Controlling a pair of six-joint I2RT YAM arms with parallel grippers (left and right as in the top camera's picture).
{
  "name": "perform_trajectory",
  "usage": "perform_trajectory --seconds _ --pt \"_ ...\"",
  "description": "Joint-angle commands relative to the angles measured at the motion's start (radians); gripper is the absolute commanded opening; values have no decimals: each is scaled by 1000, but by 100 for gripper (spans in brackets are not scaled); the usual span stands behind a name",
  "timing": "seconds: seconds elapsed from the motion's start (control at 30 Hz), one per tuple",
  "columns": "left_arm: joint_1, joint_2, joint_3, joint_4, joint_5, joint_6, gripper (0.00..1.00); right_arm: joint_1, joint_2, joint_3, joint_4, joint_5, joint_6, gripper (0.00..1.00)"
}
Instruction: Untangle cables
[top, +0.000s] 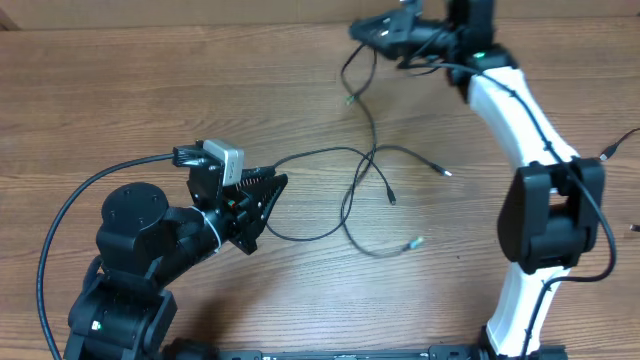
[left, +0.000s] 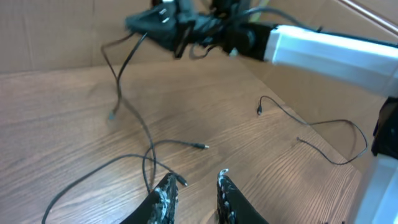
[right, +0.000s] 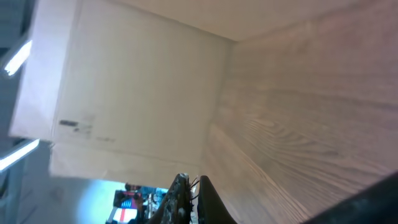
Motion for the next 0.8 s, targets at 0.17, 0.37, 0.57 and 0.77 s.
perform_trajectory --seconds 0.17,0.37,0.57,0.77 --pt "5 -6 -6 -10 -6 20 23 -144 -35 65 7 -71 -121 4" --pt "5 -5 -6 -13 -35 19 22 -267 -37 66 -8 108 -235 4" --pt "5 11 -6 -24 -58 10 23 -463 -37 66 -68 375 -378 4" --pt "5 66 -6 -50 -58 8 22 -709 -37 65 -138 565 -580 4"
